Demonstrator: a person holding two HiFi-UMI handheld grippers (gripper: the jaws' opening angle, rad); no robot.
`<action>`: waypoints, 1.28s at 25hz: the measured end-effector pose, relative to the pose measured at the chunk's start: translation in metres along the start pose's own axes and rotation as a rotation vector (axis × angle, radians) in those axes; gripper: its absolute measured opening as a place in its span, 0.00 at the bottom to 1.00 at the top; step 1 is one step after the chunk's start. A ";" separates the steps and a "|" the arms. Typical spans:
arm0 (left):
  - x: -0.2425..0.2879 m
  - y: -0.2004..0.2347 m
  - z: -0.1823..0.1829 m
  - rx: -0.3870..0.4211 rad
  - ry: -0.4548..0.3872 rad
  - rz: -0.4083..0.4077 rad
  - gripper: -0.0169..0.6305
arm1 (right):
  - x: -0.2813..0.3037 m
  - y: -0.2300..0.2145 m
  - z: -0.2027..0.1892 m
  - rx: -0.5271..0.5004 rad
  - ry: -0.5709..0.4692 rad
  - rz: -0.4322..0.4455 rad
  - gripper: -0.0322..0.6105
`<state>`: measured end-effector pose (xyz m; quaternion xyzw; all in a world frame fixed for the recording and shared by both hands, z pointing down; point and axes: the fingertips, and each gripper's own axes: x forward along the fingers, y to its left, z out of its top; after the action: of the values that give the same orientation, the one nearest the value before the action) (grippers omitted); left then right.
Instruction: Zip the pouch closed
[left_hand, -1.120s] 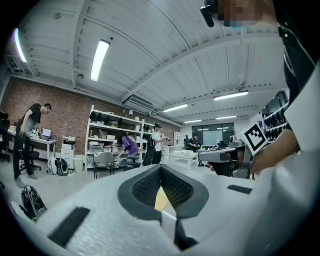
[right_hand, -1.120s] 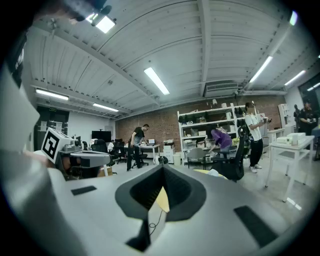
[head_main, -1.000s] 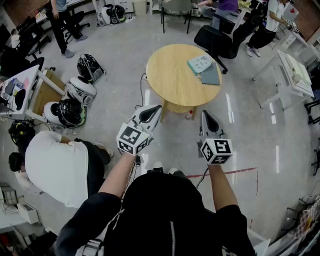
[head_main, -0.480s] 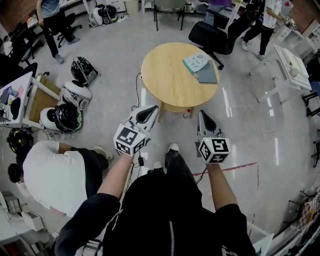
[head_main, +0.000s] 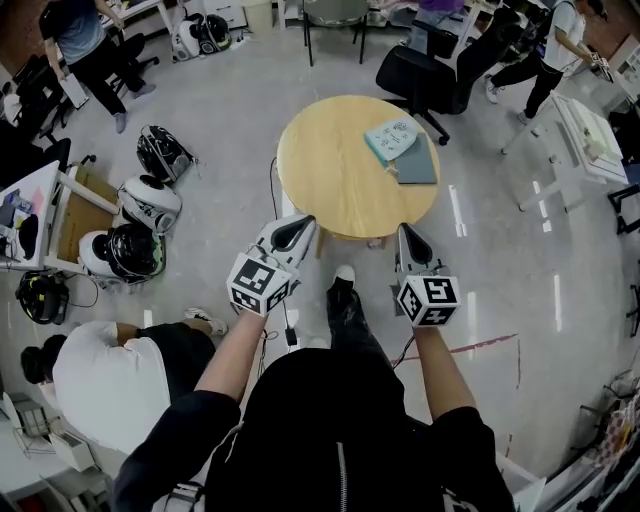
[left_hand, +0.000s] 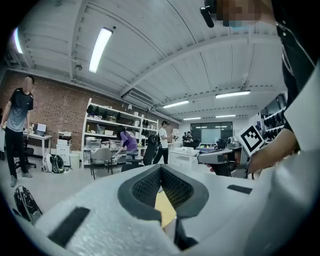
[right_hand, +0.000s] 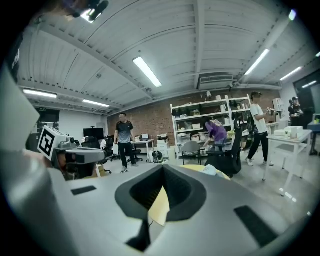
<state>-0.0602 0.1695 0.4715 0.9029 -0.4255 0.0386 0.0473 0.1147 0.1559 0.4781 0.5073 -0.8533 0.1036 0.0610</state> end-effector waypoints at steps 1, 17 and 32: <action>0.008 0.007 0.000 0.000 0.003 0.004 0.03 | 0.009 -0.006 0.001 0.001 0.002 0.001 0.05; 0.189 0.138 0.033 -0.010 0.028 0.033 0.03 | 0.197 -0.136 0.038 -0.001 0.058 0.021 0.05; 0.284 0.201 0.021 -0.059 0.071 -0.023 0.03 | 0.292 -0.184 0.032 0.001 0.134 0.009 0.05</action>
<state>-0.0345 -0.1770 0.4923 0.9040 -0.4140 0.0577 0.0894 0.1365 -0.1860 0.5290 0.4953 -0.8496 0.1382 0.1175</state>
